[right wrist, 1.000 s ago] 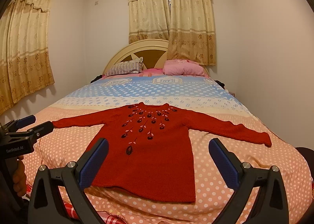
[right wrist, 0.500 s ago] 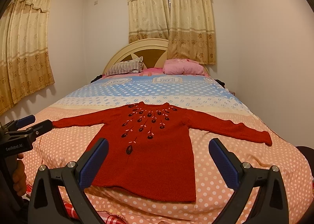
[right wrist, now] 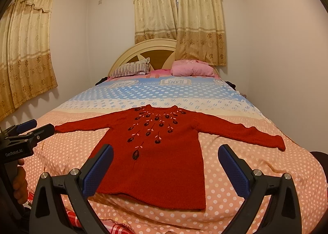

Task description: Fold small clothes

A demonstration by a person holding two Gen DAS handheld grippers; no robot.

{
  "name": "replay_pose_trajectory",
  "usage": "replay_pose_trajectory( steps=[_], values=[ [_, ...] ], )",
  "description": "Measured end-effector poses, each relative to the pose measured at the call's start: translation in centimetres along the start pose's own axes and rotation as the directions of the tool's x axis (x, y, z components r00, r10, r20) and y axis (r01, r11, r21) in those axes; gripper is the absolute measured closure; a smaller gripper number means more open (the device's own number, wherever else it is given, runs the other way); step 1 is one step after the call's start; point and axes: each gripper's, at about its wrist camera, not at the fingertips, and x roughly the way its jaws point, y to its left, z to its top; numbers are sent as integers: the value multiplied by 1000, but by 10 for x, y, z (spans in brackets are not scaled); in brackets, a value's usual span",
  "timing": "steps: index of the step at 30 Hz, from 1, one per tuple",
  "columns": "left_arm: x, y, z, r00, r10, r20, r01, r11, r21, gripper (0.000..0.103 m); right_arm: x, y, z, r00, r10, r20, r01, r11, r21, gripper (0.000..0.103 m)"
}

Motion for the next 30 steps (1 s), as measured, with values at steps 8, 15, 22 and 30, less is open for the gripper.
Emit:
replay_pose_trajectory(
  steps=[8, 15, 22, 30],
  values=[
    [0, 1, 0, 1000, 1, 0, -1, 1000, 0, 0, 1, 0, 1, 1000, 1, -1, -1, 1000, 0, 1],
    [0, 2, 0, 1000, -3, 0, 3, 1000, -4, 0, 1, 0, 0, 1000, 2, -3, -2, 1000, 2, 1],
    [0, 1, 0, 1000, -3, -2, 3, 1000, -3, 0, 2, 1, -5, 1000, 9, -8, -9, 1000, 0, 1],
    [0, 1, 0, 1000, -3, -3, 3, 1000, -5, 0, 2, 1, -6, 1000, 11, -14, -11, 1000, 1, 1]
  ],
)
